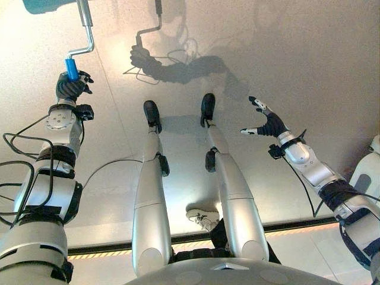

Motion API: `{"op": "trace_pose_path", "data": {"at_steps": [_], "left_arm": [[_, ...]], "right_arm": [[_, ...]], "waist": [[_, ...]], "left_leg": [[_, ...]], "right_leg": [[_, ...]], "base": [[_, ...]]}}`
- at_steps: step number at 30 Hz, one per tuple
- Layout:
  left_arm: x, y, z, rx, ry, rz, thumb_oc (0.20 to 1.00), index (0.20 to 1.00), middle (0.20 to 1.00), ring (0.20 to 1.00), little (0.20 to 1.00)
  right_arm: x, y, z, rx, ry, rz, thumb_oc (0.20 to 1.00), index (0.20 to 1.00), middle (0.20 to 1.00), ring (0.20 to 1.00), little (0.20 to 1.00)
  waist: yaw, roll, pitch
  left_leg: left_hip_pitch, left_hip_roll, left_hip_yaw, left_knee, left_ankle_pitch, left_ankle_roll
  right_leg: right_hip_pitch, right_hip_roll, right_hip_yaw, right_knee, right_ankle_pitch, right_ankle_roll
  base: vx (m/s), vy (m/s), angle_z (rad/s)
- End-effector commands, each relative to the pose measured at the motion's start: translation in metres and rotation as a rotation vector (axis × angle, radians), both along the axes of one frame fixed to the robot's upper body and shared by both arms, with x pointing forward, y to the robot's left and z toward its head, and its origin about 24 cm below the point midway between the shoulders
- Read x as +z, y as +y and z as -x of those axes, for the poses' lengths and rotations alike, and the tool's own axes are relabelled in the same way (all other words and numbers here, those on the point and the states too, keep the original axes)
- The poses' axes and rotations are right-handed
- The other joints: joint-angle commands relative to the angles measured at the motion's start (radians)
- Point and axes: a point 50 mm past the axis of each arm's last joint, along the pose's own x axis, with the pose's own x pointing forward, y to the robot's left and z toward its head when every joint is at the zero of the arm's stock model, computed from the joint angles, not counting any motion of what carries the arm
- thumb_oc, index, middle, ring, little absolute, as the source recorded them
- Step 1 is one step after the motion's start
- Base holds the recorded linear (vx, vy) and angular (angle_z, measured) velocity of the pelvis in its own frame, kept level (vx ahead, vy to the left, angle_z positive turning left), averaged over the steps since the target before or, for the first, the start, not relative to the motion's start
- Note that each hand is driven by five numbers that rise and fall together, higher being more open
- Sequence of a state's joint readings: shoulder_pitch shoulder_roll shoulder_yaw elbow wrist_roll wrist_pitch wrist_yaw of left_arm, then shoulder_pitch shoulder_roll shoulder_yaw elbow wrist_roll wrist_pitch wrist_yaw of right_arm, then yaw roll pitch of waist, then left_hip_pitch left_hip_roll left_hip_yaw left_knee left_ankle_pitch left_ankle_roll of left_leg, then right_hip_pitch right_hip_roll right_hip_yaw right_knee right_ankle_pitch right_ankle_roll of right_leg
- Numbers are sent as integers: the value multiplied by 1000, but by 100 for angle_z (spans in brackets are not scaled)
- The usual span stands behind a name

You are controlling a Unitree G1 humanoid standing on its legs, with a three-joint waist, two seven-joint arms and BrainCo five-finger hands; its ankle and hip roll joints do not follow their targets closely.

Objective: Raise the hospital bed

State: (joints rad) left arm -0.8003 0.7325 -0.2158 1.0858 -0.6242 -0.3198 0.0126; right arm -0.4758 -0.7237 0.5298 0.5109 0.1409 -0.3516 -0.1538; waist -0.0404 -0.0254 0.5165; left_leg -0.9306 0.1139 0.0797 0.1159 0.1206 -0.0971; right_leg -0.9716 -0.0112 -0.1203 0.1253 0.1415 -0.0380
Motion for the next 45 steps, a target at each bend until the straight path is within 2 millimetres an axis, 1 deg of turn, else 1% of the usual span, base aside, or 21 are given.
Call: {"op": "trace_pose_path", "data": {"at_steps": [1, 2, 5, 7, 8, 15, 21, 22, 23, 24, 25, 27, 33, 34, 35, 36, 38, 40, 42, 45], "left_arm": [[-69, 107, 127, 395, 288, -34, 200, 200, 200, 200, 200], [-65, 103, 125, 355, 265, -48, 200, 200, 200, 200, 200], [-56, 97, 132, 261, 243, -113, 200, 200, 200, 200, 200], [-54, 95, 136, 237, 244, -130, 200, 200, 200, 200, 200], [-49, 92, 141, 201, 234, -166, 200, 200, 200, 200, 200], [-35, 90, 154, 142, 221, -217, 200, 200, 200, 200, 200], [-31, 82, 163, 64, 225, -222, 200, 200, 200, 200, 200], [-27, 69, 162, -25, 220, -238, 200, 200, 200, 200, 200], [-27, 69, 163, -23, 221, -238, 200, 200, 200, 200, 200], [-27, 66, 164, -48, 222, -236, 200, 200, 200, 200, 200], [-22, 49, 161, -139, 195, -228, 200, 200, 200, 200, 200], [-17, 38, 157, -209, 182, -233, 200, 200, 200, 200, 200], [1, -11, 145, -473, 119, -229, 200, 200, 200, 200, 200], [2, -15, 144, -496, 112, -226, 200, 200, 200, 200, 200], [2, -15, 144, -496, 112, -226, 200, 200, 200, 200, 200], [11, -32, 140, -585, 86, -222, 200, 200, 200, 200, 200], [11, -33, 140, -597, 85, -213, 200, 200, 200, 200, 200], [14, -41, 137, -650, 89, -206, 200, 200, 200, 200, 200], [15, -43, 137, -668, 91, -203, 200, 200, 200, 200, 200], [19, -54, 134, -730, 81, -190, 200, 200, 200, 200, 200]], "right_arm": [[-16, -15, 21, -13, 27, 20, 1000, 1000, 1000, 1000, 1000], [-16, -17, 21, -20, 29, 24, 1000, 1000, 1000, 1000, 1000], [-18, -22, 25, -36, 37, 28, 1000, 1000, 1000, 1000, 1000], [-19, -22, 25, -36, 42, 31, 1000, 1000, 1000, 1000, 1000], [-19, -24, 26, -47, 46, 33, 1000, 1000, 1000, 1000, 1000], [-20, -28, 28, -56, 51, 42, 1000, 1000, 1000, 1000, 1000], [-21, -30, 29, -60, 57, 48, 1000, 1000, 1000, 1000, 1000], [-22, -31, 30, -66, 65, 50, 1000, 1000, 1000, 1000, 1000], [-23, -31, 30, -65, 65, 50, 1000, 1000, 1000, 1000, 1000], [-24, -32, 31, -68, 69, 53, 1000, 1000, 1000, 1000, 1000], [-25, -32, 32, -67, 78, 58, 1000, 1000, 1000, 1000, 1000], [-26, -32, 31, -67, 84, 61, 1000, 1000, 1000, 1000, 1000], [-26, -31, 28, -59, 88, 76, 1000, 1000, 1000, 1000, 1000], [-26, -31, 28, -58, 89, 76, 1000, 1000, 1000, 1000, 1000], [-26, -31, 28, -58, 89, 76, 1000, 1000, 1000, 1000, 1000], [-28, -30, 28, -49, 99, 71, 1000, 1000, 1000, 1000, 1000], [-29, -29, 28, -47, 103, 69, 1000, 1000, 1000, 1000, 1000], [-32, -28, 29, -38, 121, 72, 1000, 1000, 1000, 1000, 1000], [-33, -28, 30, -33, 127, 72, 1000, 1000, 1000, 1000, 1000], [-35, -26, 30, -22, 138, 77, 1000, 1000, 1000, 1000, 1000]], "waist": [[72, 20, 3], [75, 22, 3], [83, 29, 3], [85, 30, 3], [90, 33, 3], [106, 44, 3], [115, 52, 3], [121, 58, 3], [120, 57, 3], [122, 59, 3], [126, 63, 3], [125, 64, 3], [125, 68, 3], [125, 67, 3], [125, 67, 3], [119, 67, 3], [118, 66, 3], [113, 66, 3], [111, 67, 3], [109, 69, 3]], "left_leg": [[30, -93, -7, 27, -86, 71], [30, -94, -8, 26, -85, 72], [30, -96, -7, 24, -81, 74], [31, -96, -7, 25, -80, 74], [35, -97, -7, 23, -80, 75], [42, -101, -5, 27, -84, 79], [51, -104, -6, 24, -85, 80], [50, -105, -5, 28, -86, 81], [50, -105, -5, 28, -86, 81], [51, -105, -6, 29, -87, 81], [51, -106, -5, 31, -88, 82], [54, -105, -3, 29, -87, 83], [71, -106, -3, 13, -85, 81], [74, -106, -2, 10, -84, 81], [74, -106, -2, 10, -84, 81], [81, -108, 0, 8, -86, 80], [82, -109, 1, 9, -87, 80], [88, -108, 5, 10, -89, 78], [91, -107, 6, 8, -90, 78], [98, -106, 9, 3, -89, 75]], "right_leg": [[-5, -39, 10, 55, -25, 124], [-4, -40, 8, 54, -23, 124], [-4, -41, 6, 50, -20, 125], [-4, -42, 5, 50, -20, 125], [0, -42, 2, 49, -19, 125], [11, -41, 2, 49, -23, 126], [20, -41, 2, 47, -25, 127], [19, -42, 1, 51, -27, 126], [20, -42, 1, 51, -27, 126], [20, -43, -1, 52, -28, 126], [21, -42, -1, 56, -29, 126], [22, -42, -1, 56, -30, 126], [31, -42, -3, 49, -29, 126], [33, -42, -3, 47, -29, 126], [33, -42, -3, 47, -29, 126], [35, -41, -1, 50, -28, 127], [36, -41, 0, 51, -28, 128], [37, -39, 2, 56, -30, 128], [37, -39, 4, 57, -30, 129], [39, -38, 5, 55, -30, 131]], "base": [[0, 0, 0], [0, 0, 0], [0, 0, 0], [0, 0, 0], [0, 0, 0], [0, 0, 0], [0, 0, 0], [0, 0, 0], [0, 0, 0], [0, 0, 0], [0, 0, 0], [0, 0, 0], [0, 0, 0], [0, 0, 0], [0, 0, 0], [0, 0, 0], [0, 0, 0], [0, 0, 0], [0, 0, 0], [0, 0, 0]]}}
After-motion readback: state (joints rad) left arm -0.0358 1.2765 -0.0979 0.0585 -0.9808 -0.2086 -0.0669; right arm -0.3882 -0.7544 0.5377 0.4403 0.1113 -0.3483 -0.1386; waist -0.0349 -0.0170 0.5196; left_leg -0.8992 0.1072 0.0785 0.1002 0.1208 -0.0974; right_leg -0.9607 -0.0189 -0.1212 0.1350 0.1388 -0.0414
